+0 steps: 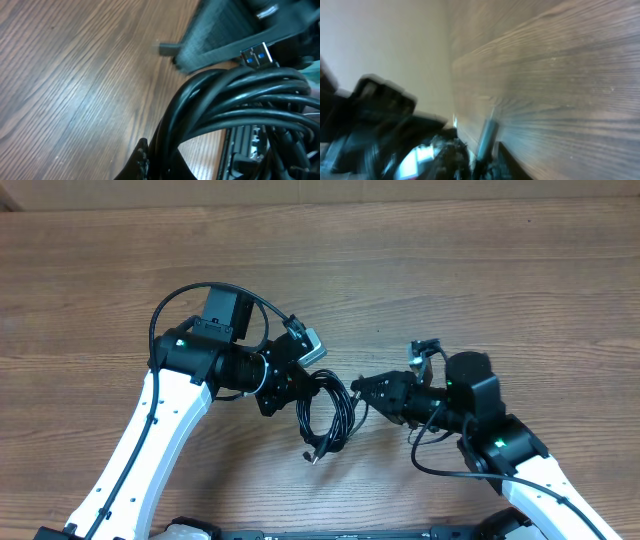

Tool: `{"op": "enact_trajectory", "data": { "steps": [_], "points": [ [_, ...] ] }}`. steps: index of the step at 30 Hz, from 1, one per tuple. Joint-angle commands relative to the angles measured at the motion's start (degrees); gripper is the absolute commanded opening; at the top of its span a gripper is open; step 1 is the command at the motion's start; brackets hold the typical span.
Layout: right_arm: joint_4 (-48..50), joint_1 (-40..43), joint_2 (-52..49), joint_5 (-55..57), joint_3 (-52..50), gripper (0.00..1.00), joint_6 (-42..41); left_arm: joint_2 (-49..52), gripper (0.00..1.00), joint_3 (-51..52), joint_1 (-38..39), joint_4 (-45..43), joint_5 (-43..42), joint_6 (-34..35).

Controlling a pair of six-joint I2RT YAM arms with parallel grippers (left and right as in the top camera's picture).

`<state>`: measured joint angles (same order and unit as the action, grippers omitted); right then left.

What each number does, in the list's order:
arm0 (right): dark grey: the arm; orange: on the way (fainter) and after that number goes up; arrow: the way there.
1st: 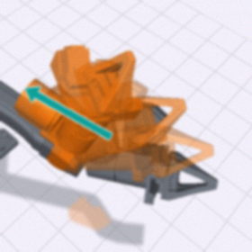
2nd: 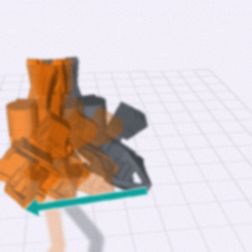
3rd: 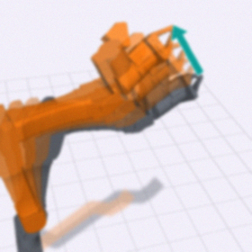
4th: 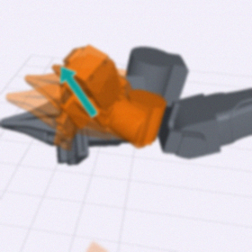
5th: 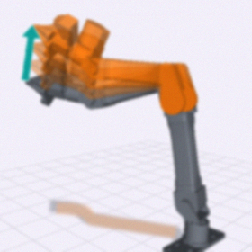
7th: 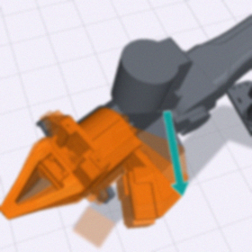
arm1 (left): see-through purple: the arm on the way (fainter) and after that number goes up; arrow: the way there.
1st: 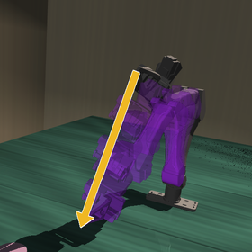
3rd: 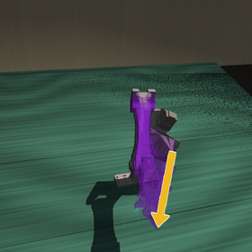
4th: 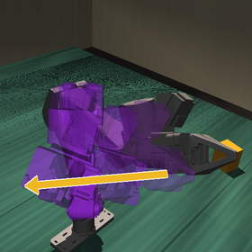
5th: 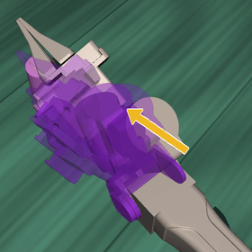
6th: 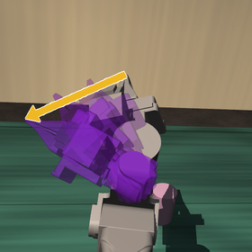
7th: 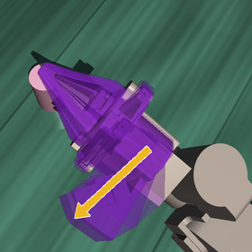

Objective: Untangle cables

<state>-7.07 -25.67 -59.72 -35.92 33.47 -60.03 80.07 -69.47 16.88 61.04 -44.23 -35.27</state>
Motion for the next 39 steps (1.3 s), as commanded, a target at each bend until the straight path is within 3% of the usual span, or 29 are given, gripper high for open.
{"op": "enact_trajectory", "data": {
  "steps": [1,6,7,9,14,20,27,39],
  "points": [
    [0.5,-1.5,-1.4,4.6,1.0,0.08,-1.5,0.1,0.04,-0.4,0.1,-0.5,-8.2,1.0],
    [0.7,-2.3,-1.7,4.6,1.0,0.08,-1.0,0.1,0.04,-0.4,0.1,-0.2,-5.0,1.0],
    [0.8,-2.3,-1.7,4.7,1.0,0.14,-1.0,0.1,0.04,-0.4,0.1,-0.2,-4.1,1.0],
    [0.9,-1.8,-1.7,5.5,1.1,0.42,0.6,0.1,0.04,-0.4,0.0,0.0,-1.7,1.9],
    [3.1,1.3,-1.6,5.4,1.1,0.56,3.3,0.1,0.04,-0.4,0.0,0.5,10.3,6.1],
    [5.0,1.3,-1.6,2.9,1.1,0.54,1.4,0.1,0.04,-0.4,0.0,0.3,13.3,8.3],
    [4.9,1.2,-1.6,1.5,1.1,0.37,-1.5,0.1,0.04,-0.4,0.0,-0.1,12.2,9.8],
    [5.8,-1.1,-1.7,0.7,1.1,0.37,-1.5,0.1,0.04,-0.4,0.0,-0.2,10.7,10.1]
  ]
}}
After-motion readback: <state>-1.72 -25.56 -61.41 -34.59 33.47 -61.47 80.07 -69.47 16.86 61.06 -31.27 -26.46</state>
